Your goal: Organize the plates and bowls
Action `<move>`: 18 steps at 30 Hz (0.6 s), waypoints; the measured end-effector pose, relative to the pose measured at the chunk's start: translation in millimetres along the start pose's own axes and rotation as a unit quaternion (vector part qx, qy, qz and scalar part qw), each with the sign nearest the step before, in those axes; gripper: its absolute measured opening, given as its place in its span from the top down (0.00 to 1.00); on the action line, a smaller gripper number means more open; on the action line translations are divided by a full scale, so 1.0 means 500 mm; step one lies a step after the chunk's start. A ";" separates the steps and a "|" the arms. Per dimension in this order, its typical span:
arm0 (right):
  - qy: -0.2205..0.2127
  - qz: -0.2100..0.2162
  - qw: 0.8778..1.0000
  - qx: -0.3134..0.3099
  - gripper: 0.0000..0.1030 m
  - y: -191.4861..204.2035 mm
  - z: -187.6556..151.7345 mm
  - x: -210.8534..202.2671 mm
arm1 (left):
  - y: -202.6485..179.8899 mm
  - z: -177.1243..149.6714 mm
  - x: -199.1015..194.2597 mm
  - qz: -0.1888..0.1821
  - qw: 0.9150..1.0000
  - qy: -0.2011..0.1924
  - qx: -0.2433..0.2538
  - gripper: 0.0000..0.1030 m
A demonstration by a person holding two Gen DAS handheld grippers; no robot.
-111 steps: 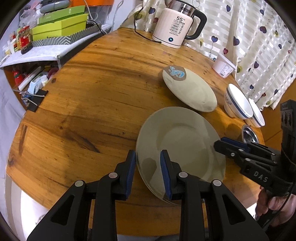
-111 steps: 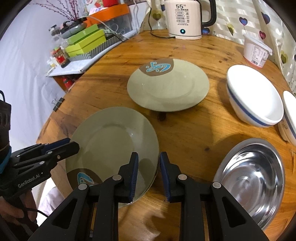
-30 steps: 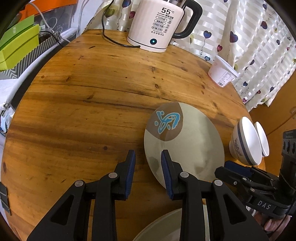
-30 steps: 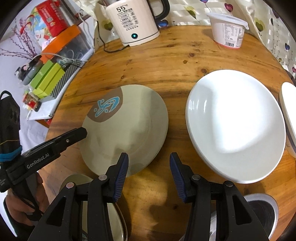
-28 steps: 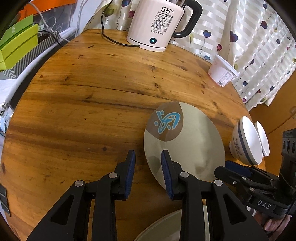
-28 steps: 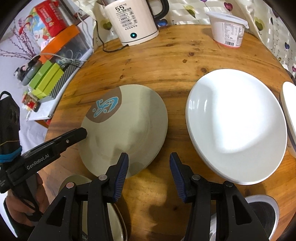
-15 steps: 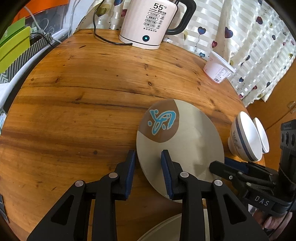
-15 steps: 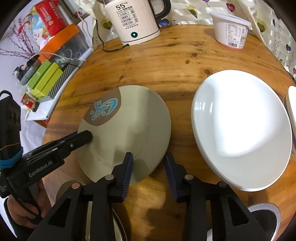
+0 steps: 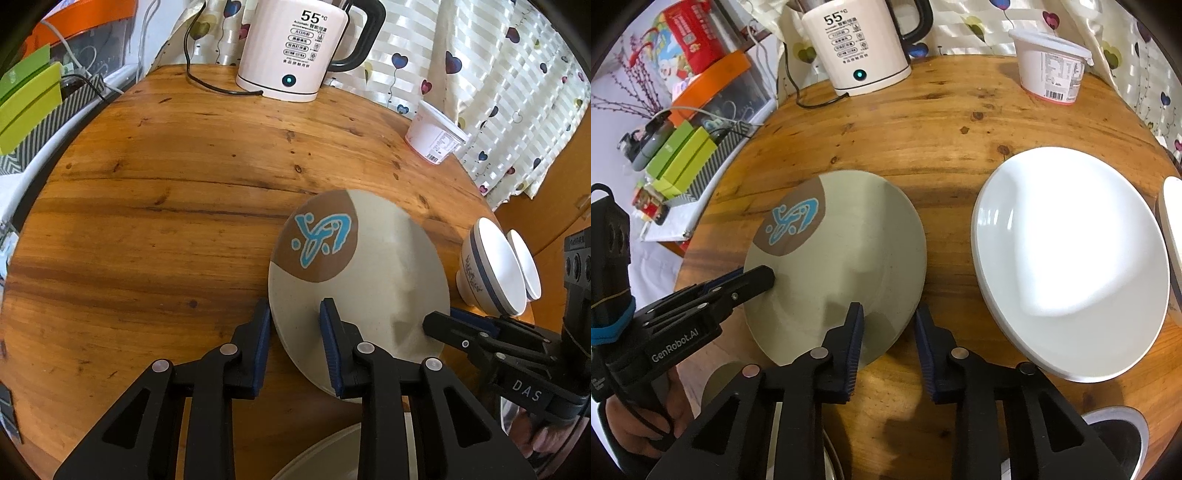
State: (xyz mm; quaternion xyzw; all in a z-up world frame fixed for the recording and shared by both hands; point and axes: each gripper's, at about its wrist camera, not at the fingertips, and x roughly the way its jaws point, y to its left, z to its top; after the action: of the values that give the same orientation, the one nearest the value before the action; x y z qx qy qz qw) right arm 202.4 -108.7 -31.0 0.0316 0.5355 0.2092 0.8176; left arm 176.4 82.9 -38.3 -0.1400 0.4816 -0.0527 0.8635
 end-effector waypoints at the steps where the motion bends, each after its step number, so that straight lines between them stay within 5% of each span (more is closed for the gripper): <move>1: -0.001 0.000 1.000 -0.001 0.76 0.002 0.001 -0.002 | 0.001 0.001 -0.002 0.001 1.000 -0.001 0.001 0.73; 18: -0.016 0.004 1.000 -0.011 0.76 0.020 0.010 -0.010 | 0.013 0.008 -0.020 0.006 1.000 -0.017 -0.008 0.73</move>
State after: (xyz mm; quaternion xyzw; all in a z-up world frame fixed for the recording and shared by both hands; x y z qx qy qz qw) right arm 201.9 -100.9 -21.8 0.0286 0.5202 0.2180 0.8252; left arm 174.0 91.9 -30.0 -0.1451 0.4685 -0.0415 0.8705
